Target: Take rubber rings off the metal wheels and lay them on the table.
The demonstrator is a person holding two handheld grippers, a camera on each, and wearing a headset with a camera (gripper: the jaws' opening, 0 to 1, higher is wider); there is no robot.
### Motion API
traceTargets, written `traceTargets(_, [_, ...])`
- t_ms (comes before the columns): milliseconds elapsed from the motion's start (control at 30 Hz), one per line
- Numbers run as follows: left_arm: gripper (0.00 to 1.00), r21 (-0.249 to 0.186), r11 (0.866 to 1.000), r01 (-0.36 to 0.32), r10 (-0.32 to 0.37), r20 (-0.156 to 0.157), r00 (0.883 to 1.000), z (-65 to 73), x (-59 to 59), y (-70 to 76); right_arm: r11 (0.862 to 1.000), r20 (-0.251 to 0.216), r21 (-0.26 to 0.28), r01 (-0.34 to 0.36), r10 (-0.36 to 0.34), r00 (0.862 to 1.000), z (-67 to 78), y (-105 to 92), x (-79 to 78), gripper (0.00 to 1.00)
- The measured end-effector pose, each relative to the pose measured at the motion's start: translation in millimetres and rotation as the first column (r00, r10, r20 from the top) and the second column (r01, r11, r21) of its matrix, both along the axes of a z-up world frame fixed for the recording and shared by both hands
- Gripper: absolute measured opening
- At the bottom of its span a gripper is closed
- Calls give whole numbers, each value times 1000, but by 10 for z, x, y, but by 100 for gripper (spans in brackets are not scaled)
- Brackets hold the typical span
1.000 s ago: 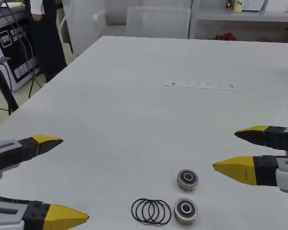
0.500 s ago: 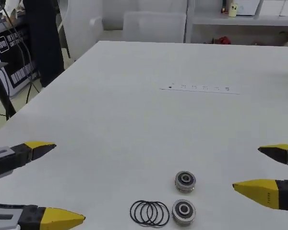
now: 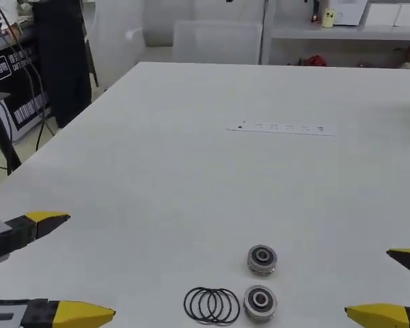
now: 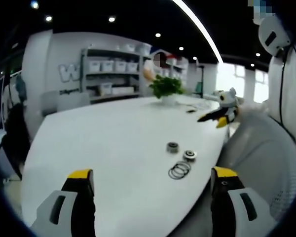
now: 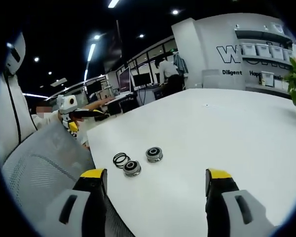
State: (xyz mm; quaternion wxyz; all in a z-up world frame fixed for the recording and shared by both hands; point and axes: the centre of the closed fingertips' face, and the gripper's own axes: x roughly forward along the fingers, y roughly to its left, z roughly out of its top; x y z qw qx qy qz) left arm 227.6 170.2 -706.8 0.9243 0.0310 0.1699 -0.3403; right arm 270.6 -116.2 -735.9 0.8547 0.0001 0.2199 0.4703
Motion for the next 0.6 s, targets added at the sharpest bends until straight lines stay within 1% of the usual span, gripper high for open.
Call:
traceTargets(100, [100, -6, 1000, -9, 9, 2, 1000, -7, 8, 3, 1000, -24, -12, 4, -5, 1000, -105, -23, -64, 80])
traceTargets(200, [100, 0, 1000, -10, 10, -4, 1000, -53, 3, -12, 999, -37, -43, 8, -10, 999, -209, -64, -99, 80])
traceTargets(267, [100, -7, 1000, -12, 12, -9, 1000, -74, 2, -16, 999, -39, -45, 11, -13, 999, -239, -78, -120, 80])
traceTargets(367, [100, -11, 1000, -17, 17, -13, 1000, -101, 7, -9, 999, -58, -41, 23, -26, 998, -299, -98, -154, 80])
traceTargets(500, [100, -13, 999, -29, 29, -24, 999, -183, 26, 76, 998, -77, -52, 29, -33, 996, -368, -123, -189, 80])
traceTargets(600, [100, -12, 999, -35, 35, -30, 999, -203, 27, 90, 997, -77, -67, 35, -40, 996, -395, -156, -186, 80])
